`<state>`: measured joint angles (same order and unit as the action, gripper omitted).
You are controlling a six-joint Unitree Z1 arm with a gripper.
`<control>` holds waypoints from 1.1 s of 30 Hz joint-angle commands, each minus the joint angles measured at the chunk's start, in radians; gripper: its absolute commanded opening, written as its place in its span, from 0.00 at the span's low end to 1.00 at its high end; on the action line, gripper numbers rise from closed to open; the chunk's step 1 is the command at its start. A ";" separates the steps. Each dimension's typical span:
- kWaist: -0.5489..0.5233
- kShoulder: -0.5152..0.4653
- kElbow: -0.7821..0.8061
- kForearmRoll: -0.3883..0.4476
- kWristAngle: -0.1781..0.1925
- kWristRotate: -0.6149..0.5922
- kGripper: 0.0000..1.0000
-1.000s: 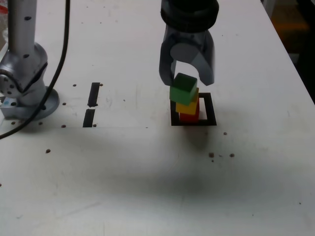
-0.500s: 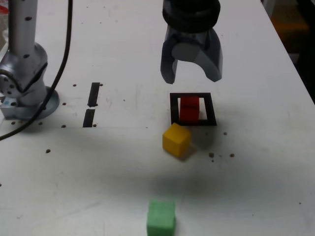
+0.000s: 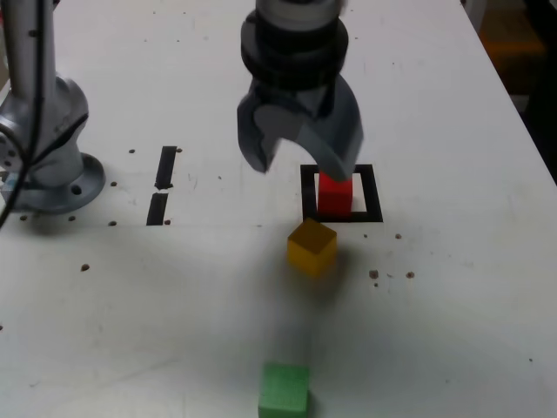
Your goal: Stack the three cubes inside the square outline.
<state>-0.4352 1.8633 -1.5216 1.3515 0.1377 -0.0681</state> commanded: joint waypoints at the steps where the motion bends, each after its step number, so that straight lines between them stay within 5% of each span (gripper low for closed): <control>1: -0.058 -0.010 0.018 -0.048 0.010 0.002 0.79; 11: -0.218 -0.015 0.155 -0.200 0.018 -0.040 0.87; 33: -0.219 0.105 0.172 -0.230 0.019 0.002 0.85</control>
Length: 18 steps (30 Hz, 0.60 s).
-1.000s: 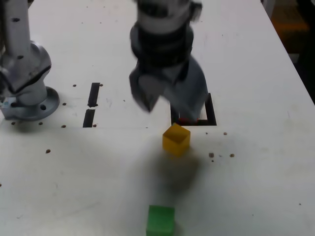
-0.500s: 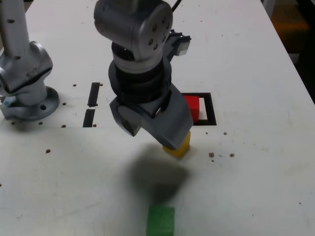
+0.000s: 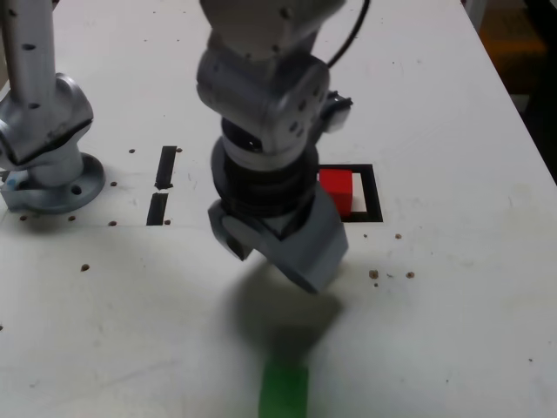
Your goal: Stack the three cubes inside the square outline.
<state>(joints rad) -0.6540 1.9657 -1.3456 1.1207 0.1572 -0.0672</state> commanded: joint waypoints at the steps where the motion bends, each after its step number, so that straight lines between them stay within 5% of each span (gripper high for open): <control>1: 0.000 0.008 -0.009 0.001 -0.002 0.003 0.85; 13: 0.031 0.065 -0.030 0.025 -0.016 0.041 0.74; 18: 0.039 0.072 -0.041 0.029 -0.024 0.052 0.48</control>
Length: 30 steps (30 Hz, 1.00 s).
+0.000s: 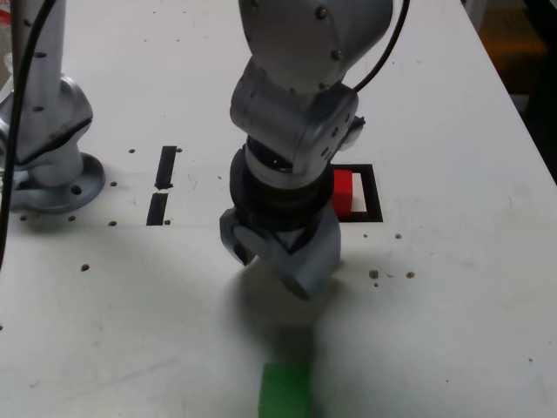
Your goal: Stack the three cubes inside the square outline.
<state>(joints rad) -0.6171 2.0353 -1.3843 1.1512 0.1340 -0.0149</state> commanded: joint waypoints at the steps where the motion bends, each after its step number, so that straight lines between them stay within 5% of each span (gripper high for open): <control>1: 0.002 0.005 -0.008 -0.011 -0.004 0.008 0.42; 20: 0.002 -0.001 -0.021 -0.038 -0.020 0.033 0.23; 30: 0.002 -0.097 0.003 0.039 -0.041 0.021 0.22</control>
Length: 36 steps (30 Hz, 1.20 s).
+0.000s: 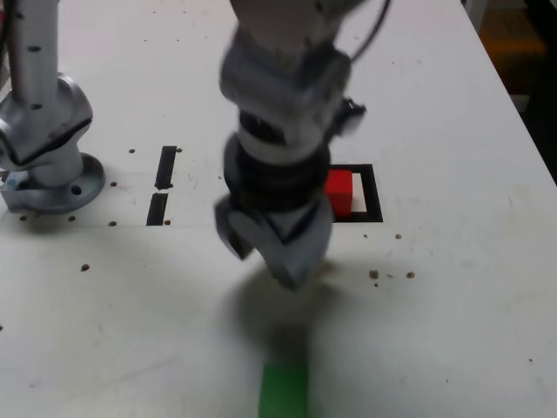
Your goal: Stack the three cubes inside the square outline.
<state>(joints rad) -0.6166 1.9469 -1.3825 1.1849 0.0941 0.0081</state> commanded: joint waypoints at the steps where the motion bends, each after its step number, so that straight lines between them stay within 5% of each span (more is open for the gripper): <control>1: 0.001 -0.018 0.000 0.019 -0.002 -0.006 0.22; 11: 0.037 -0.054 -0.032 0.103 0.001 -0.073 0.22; 36: 0.234 -0.039 -0.104 0.013 0.013 -0.131 0.22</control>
<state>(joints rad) -0.3844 1.8981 -1.4748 1.2025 0.1056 -0.1207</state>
